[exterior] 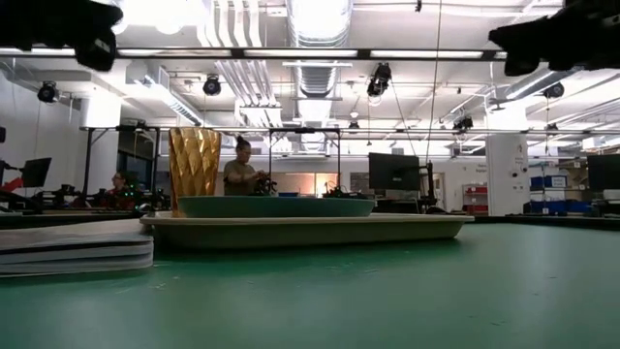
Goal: Pick and place plate/cup/fork/spoon on tray
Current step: Return to Home Position
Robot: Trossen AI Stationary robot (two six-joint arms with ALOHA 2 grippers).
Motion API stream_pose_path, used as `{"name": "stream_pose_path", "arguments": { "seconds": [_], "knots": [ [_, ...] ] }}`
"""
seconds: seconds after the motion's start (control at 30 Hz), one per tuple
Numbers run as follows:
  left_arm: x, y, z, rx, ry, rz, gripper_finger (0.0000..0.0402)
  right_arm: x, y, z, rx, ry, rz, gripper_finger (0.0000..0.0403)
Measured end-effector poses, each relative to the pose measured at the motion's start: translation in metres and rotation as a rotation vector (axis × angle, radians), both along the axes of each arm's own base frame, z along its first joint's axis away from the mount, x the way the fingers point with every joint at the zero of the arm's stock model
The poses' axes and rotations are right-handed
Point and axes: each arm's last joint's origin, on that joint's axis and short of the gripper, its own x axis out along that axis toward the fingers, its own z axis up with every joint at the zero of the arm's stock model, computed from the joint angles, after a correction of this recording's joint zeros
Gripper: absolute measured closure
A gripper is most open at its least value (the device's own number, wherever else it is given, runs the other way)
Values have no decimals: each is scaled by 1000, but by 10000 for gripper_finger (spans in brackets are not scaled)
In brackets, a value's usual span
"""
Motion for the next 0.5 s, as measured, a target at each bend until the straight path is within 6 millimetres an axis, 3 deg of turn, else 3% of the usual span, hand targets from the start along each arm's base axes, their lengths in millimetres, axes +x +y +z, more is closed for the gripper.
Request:
{"name": "stream_pose_path", "arguments": {
  "seconds": [0.2,0.5],
  "knots": [
    [10,-1,-24,61,21,-20,401,-14,0,0,-49,-68,-8,360],
    [26,-3,-68,79,-4,-33,401,-11,0,-10,-106,-1,-16,360]
  ]
}}
